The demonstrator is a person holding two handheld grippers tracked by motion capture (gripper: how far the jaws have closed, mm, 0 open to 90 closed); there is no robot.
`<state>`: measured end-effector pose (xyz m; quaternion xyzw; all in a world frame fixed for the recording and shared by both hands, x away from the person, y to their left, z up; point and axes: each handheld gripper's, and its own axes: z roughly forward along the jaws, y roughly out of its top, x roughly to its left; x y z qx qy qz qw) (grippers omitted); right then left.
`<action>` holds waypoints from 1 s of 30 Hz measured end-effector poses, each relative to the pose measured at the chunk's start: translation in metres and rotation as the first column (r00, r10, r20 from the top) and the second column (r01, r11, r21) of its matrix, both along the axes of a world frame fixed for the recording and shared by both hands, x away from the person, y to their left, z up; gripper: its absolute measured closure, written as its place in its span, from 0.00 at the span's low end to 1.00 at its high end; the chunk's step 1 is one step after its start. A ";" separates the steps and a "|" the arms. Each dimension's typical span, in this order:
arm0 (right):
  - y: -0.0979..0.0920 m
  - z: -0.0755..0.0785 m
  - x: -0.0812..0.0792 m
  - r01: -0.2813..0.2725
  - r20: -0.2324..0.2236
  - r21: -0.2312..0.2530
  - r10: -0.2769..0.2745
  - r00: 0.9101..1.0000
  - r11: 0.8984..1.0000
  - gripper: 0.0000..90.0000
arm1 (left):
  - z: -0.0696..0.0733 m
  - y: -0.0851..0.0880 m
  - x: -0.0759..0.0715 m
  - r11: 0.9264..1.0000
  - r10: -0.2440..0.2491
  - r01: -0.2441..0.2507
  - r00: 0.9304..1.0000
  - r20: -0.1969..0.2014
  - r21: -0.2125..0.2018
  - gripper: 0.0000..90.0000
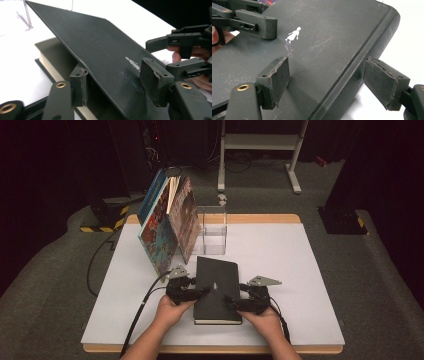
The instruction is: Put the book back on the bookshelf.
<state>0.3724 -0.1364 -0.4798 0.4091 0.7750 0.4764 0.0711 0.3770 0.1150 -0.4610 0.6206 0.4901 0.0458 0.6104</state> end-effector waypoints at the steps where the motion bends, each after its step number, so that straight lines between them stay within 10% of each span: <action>1: -0.001 0.000 0.000 -0.001 0.008 0.003 0.001 1.000 1.000 0.23 | 0.002 -0.001 0.000 1.000 -0.002 0.002 1.000 0.009 0.009 0.53; 30: -0.004 -0.002 -0.004 -0.001 0.010 0.001 0.001 1.000 1.000 0.23 | -0.001 0.015 0.006 1.000 -0.028 0.028 0.999 -0.031 -0.006 0.50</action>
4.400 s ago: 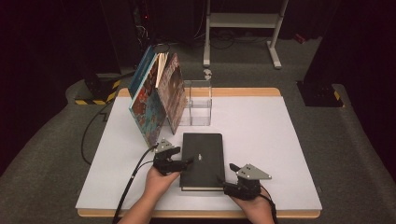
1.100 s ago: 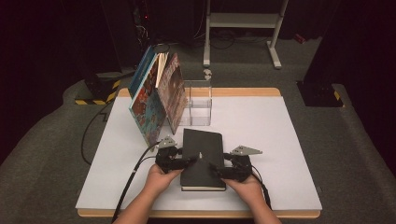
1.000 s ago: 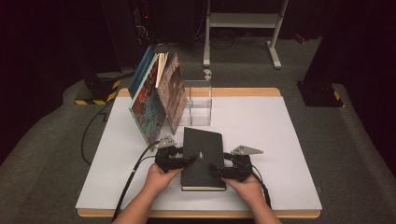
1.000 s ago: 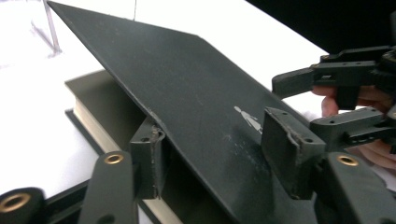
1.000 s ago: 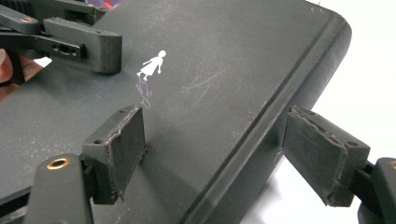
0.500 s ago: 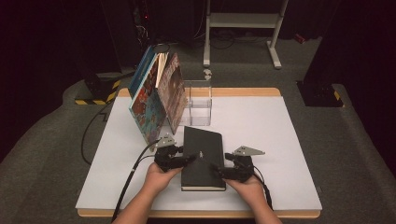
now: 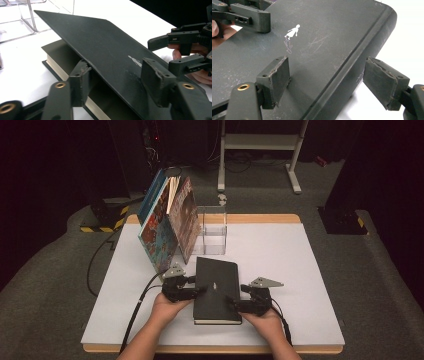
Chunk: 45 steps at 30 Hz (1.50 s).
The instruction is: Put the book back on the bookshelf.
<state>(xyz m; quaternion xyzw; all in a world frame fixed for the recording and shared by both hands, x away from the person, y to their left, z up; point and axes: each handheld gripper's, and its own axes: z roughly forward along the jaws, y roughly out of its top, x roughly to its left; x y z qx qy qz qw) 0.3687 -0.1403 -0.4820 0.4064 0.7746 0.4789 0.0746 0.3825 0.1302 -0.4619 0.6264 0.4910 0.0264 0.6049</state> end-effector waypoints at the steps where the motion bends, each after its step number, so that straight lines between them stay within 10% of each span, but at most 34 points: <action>1: 0.000 0.000 0.000 -0.001 0.004 -0.002 0.001 1.000 1.000 0.23 | 0.000 0.001 0.001 1.000 0.003 -0.003 1.000 -0.011 -0.010 0.52; 26: -0.001 -0.006 0.019 -0.012 -0.113 0.094 0.022 0.993 0.996 0.12 | 0.008 -0.007 -0.015 1.000 -0.008 0.005 0.987 0.160 0.015 0.63; 45: -0.005 -0.010 0.028 -0.030 -0.152 0.183 0.058 0.987 0.983 0.08 | 0.011 -0.008 -0.029 0.999 -0.028 0.015 0.958 0.285 0.047 0.64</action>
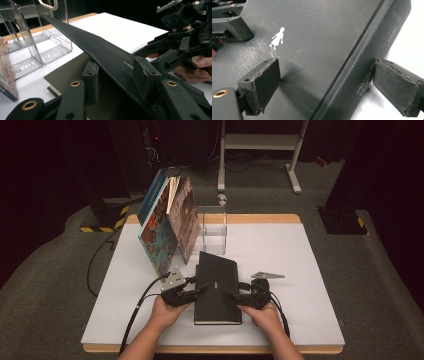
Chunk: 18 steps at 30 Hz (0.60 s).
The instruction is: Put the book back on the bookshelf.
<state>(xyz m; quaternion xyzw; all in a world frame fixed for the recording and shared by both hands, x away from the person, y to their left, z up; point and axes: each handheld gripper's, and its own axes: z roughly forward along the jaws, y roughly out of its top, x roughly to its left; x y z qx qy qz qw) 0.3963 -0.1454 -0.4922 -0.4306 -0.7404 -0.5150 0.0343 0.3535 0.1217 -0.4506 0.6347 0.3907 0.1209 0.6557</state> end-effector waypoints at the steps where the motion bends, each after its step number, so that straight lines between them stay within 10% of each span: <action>1: 0.000 0.000 0.000 0.001 -0.008 0.007 -0.001 1.000 1.000 0.08 | 0.000 0.000 -0.001 1.000 0.000 0.000 1.000 0.007 0.000 0.64; 18: -0.005 -0.004 0.008 0.003 -0.060 0.086 0.002 0.998 0.996 0.08 | 0.002 -0.001 -0.010 1.000 -0.005 0.004 0.997 0.071 0.010 0.64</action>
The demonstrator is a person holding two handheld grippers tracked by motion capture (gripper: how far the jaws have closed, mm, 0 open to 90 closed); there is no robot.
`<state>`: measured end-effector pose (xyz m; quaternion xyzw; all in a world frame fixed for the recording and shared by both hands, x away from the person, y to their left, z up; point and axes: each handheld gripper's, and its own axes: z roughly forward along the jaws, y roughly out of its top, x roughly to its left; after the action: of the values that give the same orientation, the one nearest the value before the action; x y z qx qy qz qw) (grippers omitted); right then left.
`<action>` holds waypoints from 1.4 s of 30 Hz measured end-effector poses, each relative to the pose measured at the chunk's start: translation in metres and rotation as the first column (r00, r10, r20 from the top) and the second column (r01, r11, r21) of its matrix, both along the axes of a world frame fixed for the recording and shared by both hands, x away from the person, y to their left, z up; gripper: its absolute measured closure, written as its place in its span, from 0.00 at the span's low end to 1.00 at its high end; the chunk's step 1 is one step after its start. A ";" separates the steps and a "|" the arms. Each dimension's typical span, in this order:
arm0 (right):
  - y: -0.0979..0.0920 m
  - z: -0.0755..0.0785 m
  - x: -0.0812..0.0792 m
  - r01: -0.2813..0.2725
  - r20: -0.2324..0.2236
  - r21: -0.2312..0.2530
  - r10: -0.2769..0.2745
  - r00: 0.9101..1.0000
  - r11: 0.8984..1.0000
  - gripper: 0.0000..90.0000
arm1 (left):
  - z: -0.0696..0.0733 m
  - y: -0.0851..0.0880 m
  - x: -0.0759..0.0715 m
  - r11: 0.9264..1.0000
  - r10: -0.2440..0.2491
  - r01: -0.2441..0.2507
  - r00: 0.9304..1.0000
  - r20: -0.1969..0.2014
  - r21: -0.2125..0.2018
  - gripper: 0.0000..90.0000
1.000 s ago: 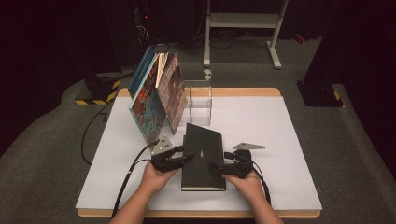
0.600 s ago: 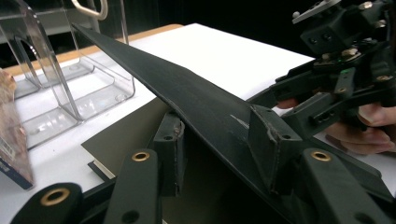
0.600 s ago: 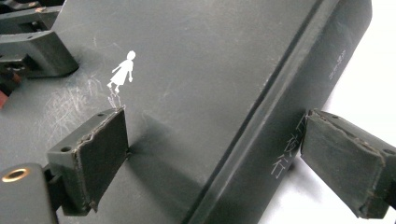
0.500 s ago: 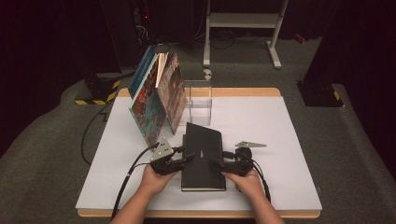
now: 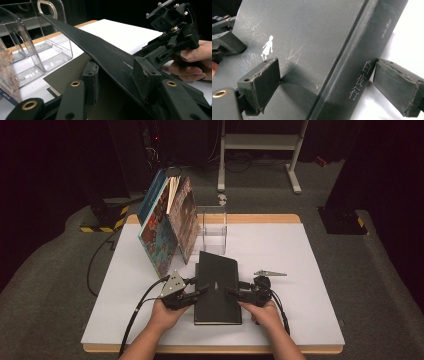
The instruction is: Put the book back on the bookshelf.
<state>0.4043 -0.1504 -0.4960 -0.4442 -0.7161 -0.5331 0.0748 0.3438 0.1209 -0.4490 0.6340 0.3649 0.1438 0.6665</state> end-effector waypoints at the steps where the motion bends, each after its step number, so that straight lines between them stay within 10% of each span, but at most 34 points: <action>1: 0.000 0.000 0.000 0.000 -0.002 0.004 0.000 1.000 1.000 0.08 | 0.000 0.000 -0.001 1.000 0.000 0.000 1.000 0.004 0.000 0.64; 31: -0.002 0.000 0.008 -0.034 -0.045 0.137 0.040 0.998 0.990 0.08 | 0.001 -0.002 -0.019 1.000 -0.021 0.020 0.989 0.148 0.012 0.64; 38: -0.002 0.002 0.008 -0.044 -0.052 0.146 0.052 0.997 0.988 0.09 | 0.000 -0.001 -0.018 0.999 -0.033 0.034 0.987 0.156 -0.002 0.64; 42: -0.004 0.004 0.005 -0.029 -0.043 0.132 0.035 0.998 0.991 0.13 | 0.001 -0.001 -0.010 1.000 -0.009 0.009 0.998 0.055 -0.015 0.64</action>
<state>0.4096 -0.1542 -0.4915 -0.4387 -0.6848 -0.5676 0.1283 0.3334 0.1200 -0.4483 0.6264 0.3446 0.1555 0.6817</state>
